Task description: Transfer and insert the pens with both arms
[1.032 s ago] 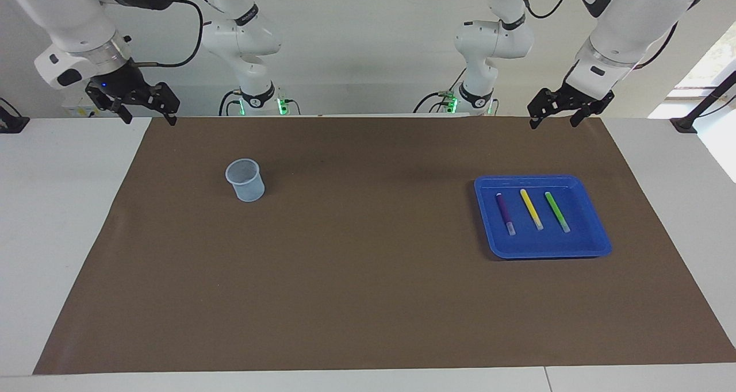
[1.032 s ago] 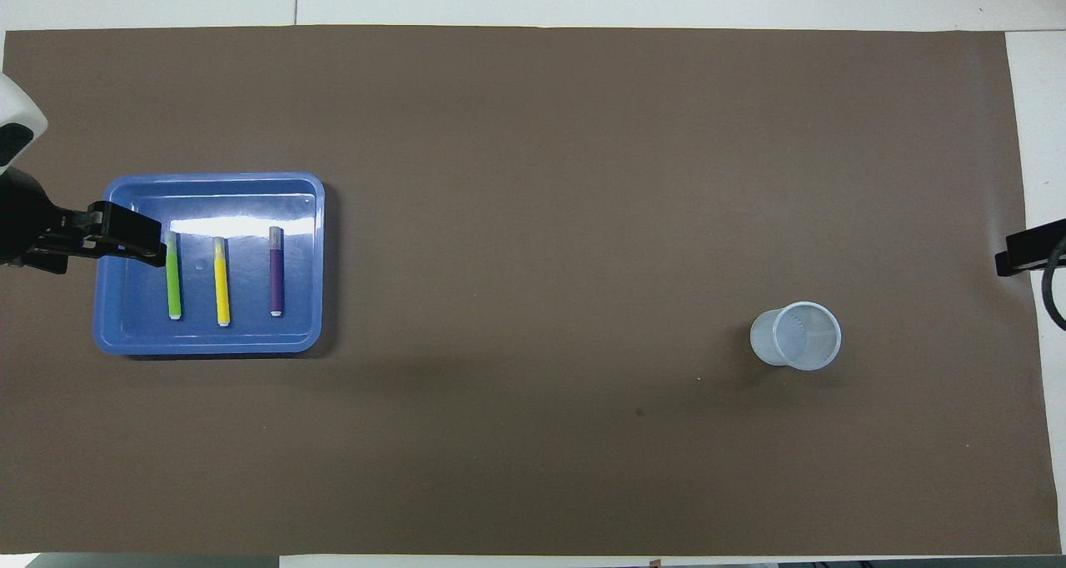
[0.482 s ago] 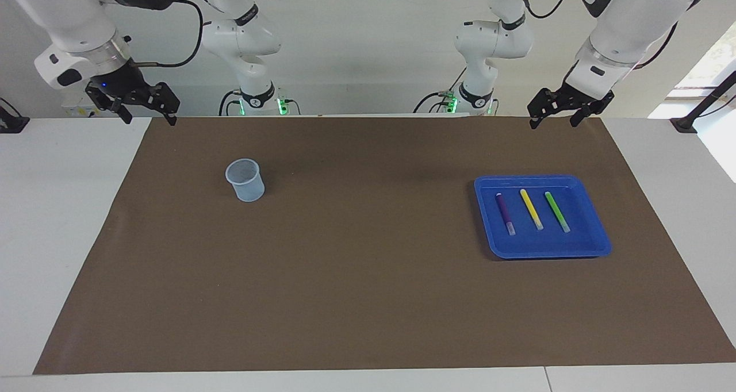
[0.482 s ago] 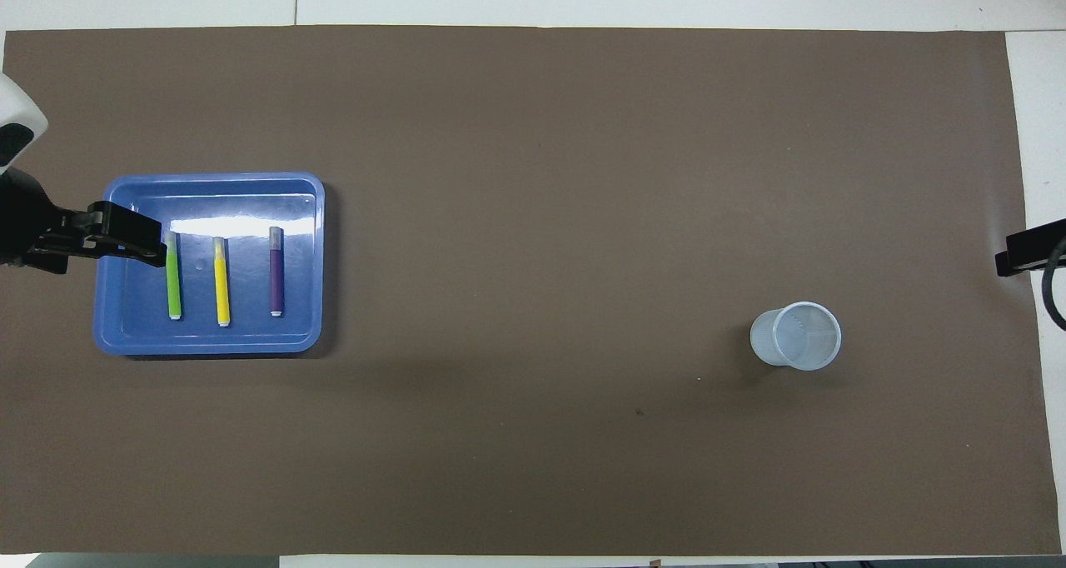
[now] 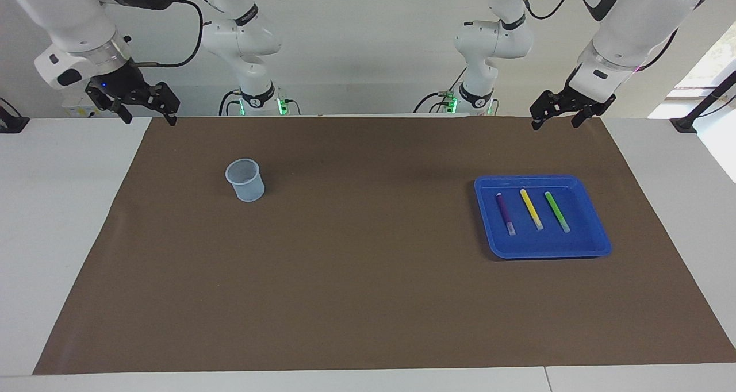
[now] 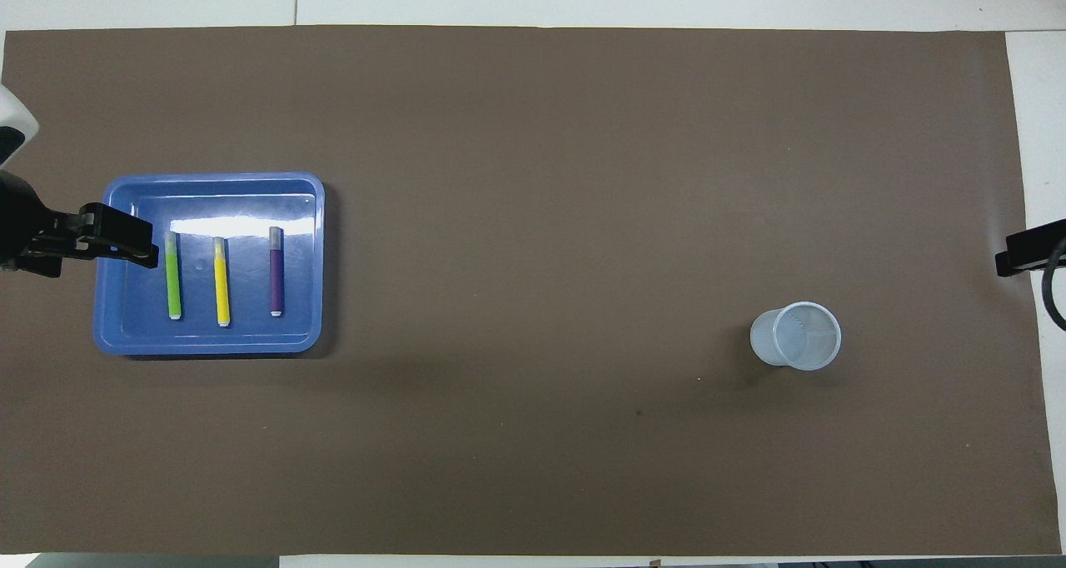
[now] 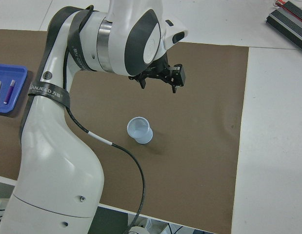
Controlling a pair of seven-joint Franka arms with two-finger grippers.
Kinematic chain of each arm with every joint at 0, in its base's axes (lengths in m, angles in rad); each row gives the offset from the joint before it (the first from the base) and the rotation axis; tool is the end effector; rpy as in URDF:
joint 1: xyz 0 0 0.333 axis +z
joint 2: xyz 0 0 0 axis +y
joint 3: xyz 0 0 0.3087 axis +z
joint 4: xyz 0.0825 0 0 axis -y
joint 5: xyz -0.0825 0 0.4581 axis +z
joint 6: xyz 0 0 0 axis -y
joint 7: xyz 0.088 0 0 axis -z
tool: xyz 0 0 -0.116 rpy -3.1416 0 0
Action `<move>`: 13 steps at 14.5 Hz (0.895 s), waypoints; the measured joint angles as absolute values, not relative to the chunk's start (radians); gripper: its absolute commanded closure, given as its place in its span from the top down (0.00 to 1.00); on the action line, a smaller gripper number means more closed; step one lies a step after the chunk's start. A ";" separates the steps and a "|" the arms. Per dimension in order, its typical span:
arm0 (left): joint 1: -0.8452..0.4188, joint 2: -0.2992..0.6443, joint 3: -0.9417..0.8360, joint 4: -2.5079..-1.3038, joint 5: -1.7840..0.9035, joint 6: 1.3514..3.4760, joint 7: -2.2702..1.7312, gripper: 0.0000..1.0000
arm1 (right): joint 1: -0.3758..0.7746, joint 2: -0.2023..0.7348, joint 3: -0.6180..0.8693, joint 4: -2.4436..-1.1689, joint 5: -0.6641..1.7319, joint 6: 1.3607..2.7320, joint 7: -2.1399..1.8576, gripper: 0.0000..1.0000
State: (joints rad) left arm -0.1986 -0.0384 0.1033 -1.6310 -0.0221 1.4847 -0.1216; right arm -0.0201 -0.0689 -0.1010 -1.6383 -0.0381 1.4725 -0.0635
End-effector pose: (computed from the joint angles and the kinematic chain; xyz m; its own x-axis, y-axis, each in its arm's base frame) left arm 0.6025 -0.0593 0.5922 0.9936 0.0244 -0.1102 0.0260 -0.9996 0.0128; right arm 0.5904 -0.0784 0.6057 0.9933 -0.0598 -0.0988 -0.0576 -0.9980 0.0249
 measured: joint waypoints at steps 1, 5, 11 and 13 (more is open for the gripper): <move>-0.177 -0.054 0.105 -1.682 -0.022 1.529 -0.116 1.00 | -0.020 -0.069 -0.101 -1.638 -0.038 1.472 -0.064 1.00; -0.079 -0.096 0.108 -1.910 -0.021 1.724 -0.011 1.00 | -0.020 -0.069 -0.101 -1.638 -0.038 1.472 -0.064 1.00; 0.008 0.066 0.110 -2.011 -0.021 2.007 0.072 1.00 | -0.020 -0.069 -0.101 -1.638 -0.038 1.472 -0.064 1.00; 0.008 0.142 0.109 -2.011 -0.021 2.086 0.072 1.00 | -0.020 -0.069 -0.101 -1.638 -0.038 1.472 -0.064 1.00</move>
